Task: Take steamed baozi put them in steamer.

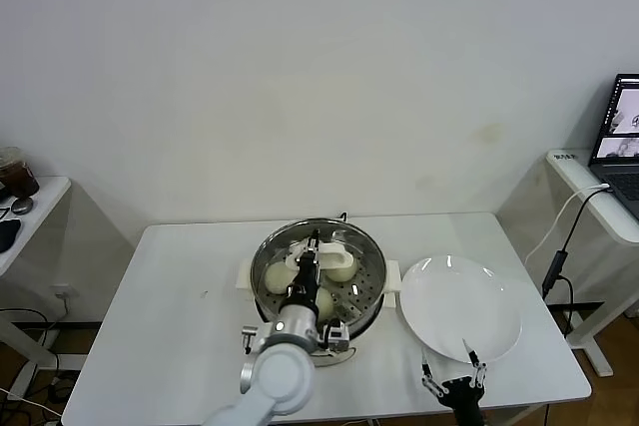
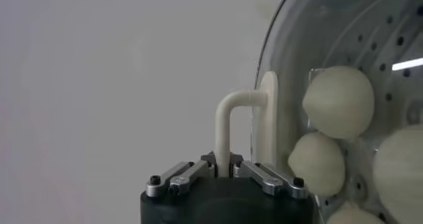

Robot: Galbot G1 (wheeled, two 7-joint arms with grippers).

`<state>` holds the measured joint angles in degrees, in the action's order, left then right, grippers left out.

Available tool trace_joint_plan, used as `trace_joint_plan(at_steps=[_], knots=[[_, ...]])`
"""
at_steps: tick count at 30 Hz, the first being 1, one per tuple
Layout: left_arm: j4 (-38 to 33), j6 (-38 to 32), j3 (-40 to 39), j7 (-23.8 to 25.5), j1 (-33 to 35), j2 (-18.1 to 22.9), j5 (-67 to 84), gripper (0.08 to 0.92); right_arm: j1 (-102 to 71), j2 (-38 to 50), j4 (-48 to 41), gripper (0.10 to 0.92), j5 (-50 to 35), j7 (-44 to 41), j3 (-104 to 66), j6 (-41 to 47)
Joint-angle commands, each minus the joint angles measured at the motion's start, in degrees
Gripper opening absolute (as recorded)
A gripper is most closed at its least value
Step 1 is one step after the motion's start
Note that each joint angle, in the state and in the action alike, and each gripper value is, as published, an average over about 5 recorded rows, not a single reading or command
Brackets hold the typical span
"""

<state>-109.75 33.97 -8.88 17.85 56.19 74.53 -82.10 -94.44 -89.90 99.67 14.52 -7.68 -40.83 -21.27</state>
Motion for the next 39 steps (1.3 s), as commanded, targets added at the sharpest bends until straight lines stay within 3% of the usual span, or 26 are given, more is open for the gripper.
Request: trace_joint_plan(at_steps=[1, 22, 29, 34, 37, 39], knots=[[1.1, 0.1, -0.3, 0.0, 0.4, 1.0, -1.0, 0.17, -0.2, -0.2, -0.1, 0.823, 0.2, 0.0, 0.6, -0.1], [0.2, 0.3, 0.7, -2.1, 1.3, 1.2, 2.5, 0.186, -0.2, -0.1, -0.3, 0.823, 0.3, -0.2, 0.8, -0.2], [-8.2, 0.4, 2.0, -7.0, 6.7, -0.6, 12.0, 0.365, -0.2, -0.3, -0.4, 0.823, 0.8, -0.2, 0.9, 0.0], [-17.4, -0.7, 5.5, -15.4, 13.4, -4.3, 31.3, 0.512, -0.4, -0.3, -0.1, 0.823, 1.1, -0.3, 0.9, 0.2], [-21.5, -6.4, 11.7, -21.6, 21.1, -5.7, 48.4, 0.599, -0.5, -0.1, -0.2, 0.823, 1.0, -0.3, 0.9, 0.1], [-23.6, -13.6, 17.7, -23.0, 27.4, -5.9, 59.8, 0.66, -0.5, 0.0, -0.2, 0.823, 0.8, -0.4, 0.8, 0.0]])
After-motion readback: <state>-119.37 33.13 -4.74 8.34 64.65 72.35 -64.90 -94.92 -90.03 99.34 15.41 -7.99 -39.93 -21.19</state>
